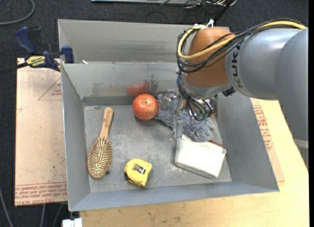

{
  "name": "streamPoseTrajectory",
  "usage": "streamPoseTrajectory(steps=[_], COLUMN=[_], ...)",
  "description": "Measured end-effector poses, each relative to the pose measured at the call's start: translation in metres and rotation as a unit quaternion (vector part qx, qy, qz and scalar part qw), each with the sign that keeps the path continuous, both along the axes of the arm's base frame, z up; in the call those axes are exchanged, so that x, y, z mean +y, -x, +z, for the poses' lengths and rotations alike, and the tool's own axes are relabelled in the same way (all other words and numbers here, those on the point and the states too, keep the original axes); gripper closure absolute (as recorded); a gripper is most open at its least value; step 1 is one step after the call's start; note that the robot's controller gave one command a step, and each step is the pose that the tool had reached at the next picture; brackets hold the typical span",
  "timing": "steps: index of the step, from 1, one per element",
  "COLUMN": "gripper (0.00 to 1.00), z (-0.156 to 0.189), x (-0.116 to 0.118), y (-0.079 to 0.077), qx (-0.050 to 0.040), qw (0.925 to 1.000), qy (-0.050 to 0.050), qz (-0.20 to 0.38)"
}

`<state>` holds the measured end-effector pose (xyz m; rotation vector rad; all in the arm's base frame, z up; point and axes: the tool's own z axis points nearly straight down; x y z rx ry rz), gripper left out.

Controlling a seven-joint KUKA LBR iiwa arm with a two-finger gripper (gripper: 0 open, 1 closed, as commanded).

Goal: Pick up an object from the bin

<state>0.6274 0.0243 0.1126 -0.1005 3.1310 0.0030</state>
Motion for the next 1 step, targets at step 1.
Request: streamPoseTrajectory(steps=[1], gripper=[1.00], z=[-0.0403], x=[-0.0028], y=[0.0156], qx=[-0.0011], qw=[0.9952], qy=[0.000], qz=[0.098])
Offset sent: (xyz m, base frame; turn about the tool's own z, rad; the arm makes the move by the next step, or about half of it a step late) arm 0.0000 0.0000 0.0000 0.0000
